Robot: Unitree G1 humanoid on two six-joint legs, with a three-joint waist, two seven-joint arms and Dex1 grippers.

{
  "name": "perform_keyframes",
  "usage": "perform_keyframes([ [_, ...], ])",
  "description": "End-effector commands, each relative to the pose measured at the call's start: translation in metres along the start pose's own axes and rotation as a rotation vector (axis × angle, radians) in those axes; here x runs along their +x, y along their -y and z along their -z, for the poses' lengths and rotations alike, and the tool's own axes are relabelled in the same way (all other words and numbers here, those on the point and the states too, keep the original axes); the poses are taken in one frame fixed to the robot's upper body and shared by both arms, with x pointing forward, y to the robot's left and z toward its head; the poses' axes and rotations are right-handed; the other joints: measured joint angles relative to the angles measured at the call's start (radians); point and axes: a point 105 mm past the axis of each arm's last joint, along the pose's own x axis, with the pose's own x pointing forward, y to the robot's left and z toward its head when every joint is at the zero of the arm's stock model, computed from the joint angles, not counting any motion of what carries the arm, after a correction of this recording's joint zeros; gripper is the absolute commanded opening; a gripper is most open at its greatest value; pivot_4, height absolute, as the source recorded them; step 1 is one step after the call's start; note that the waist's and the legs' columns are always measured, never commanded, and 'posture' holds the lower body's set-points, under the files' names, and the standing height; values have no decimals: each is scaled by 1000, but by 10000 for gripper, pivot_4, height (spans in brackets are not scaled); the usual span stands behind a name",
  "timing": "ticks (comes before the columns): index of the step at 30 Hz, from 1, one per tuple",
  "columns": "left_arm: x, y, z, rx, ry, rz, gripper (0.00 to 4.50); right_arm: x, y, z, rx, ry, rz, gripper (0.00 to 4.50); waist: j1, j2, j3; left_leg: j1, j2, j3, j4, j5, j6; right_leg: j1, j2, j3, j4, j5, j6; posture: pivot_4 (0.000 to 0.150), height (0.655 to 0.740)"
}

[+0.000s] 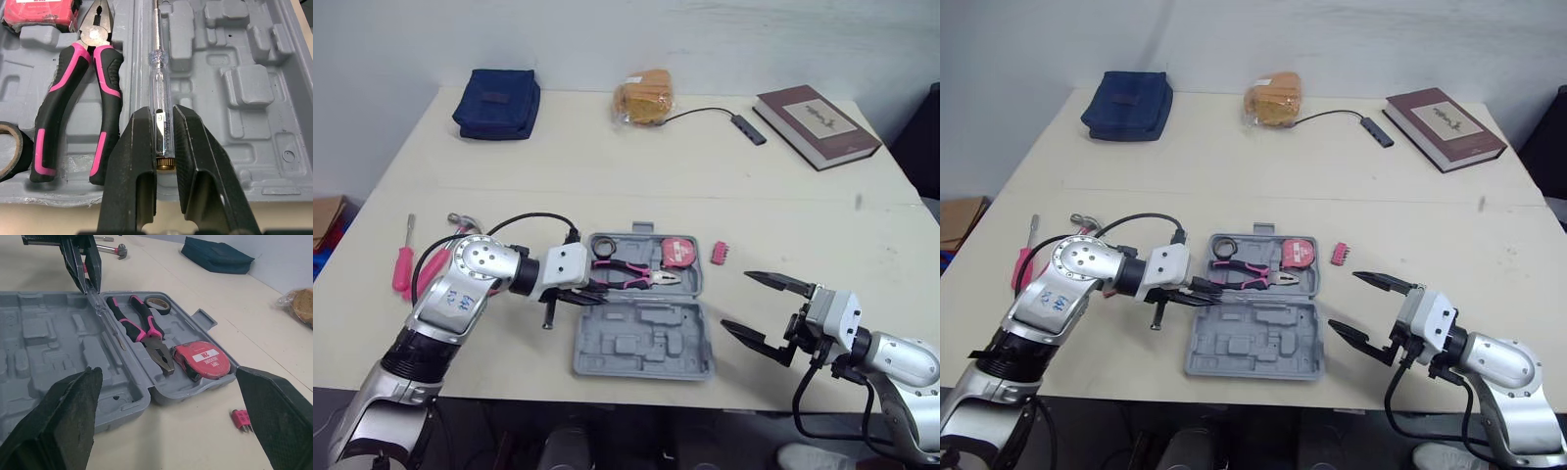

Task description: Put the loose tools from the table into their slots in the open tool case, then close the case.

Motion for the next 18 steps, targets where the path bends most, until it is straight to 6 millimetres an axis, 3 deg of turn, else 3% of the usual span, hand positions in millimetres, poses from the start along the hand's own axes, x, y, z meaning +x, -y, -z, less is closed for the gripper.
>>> perform_keyframes([
  [1,1,1,-8,38,-4,-2,105,1,1,-5,-17,24,1,45000,1,0,0,0,0,0,0,0,0,0,0,0,0,0,0,1500,7400],
  [5,6,5,2,27,-83,6,105,2,1,-5,-19,24,2,45000,2,0,0,0,0,0,0,0,0,0,0,0,0,0,0,1500,7400],
  [18,15,2,6,32,-95,-23,105,2,0,-5,-18,26,6,45000,2,0,0,0,0,0,0,0,0,0,0,0,0,0,0,1500,7400],
])
